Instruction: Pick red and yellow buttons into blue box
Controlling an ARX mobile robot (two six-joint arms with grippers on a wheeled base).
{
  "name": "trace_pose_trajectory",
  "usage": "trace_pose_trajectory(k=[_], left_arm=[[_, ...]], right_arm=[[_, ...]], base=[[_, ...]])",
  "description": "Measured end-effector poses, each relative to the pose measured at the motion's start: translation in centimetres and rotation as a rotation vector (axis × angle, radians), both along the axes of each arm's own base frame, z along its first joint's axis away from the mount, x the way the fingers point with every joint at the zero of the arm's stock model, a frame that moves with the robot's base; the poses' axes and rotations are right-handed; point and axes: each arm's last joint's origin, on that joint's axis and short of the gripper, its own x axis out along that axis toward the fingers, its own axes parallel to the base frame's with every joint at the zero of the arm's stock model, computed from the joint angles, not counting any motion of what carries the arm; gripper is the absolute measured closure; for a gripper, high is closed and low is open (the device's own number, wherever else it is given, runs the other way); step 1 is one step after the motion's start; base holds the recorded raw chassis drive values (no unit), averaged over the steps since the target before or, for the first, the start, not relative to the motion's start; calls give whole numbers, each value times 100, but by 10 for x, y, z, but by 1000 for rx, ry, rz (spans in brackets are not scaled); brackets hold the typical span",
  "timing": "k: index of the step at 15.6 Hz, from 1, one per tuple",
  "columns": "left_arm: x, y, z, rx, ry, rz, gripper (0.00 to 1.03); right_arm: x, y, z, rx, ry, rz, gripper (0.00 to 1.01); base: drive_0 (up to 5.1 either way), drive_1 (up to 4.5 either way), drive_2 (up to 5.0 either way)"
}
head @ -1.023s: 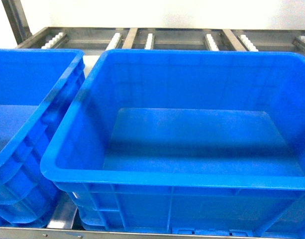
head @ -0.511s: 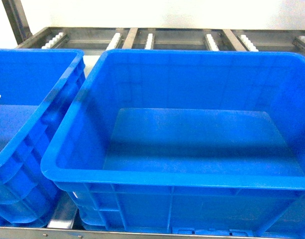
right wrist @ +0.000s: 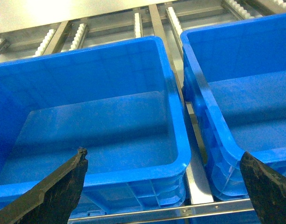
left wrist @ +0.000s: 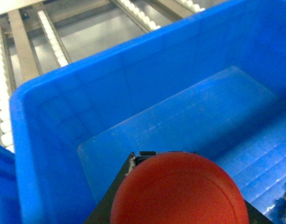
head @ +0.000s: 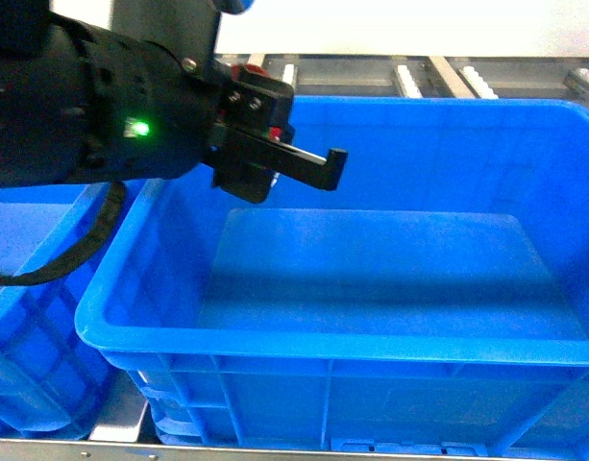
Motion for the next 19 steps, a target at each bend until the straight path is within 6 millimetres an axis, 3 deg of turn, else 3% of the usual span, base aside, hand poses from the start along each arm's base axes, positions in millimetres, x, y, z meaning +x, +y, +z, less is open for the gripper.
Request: trace_pose_trajectory(k=[3,5,9,11,16,19], left_arm=[[34,-18,-22,95,132,-22,77],[37,-23,-34,113,200,-51,77],[37,-27,-32,71,151,-45,21],[31,-24,-33,52,177,-55,3],[29,-20,-36,21,178,-27,5],[24,0,-8,-93,72,79,5]], right_arm=[[0,0,0,0,0,0,3],[0,0,0,0,0,0,3],[0,0,0,0,0,0,3],[0,0,0,0,0,0,3],[0,0,0,0,0,0,3],[0,0,0,0,-1,0,3]], base=[[0,0,0],[0,0,0],[0,0,0],[0,0,0],[0,0,0],[0,0,0]])
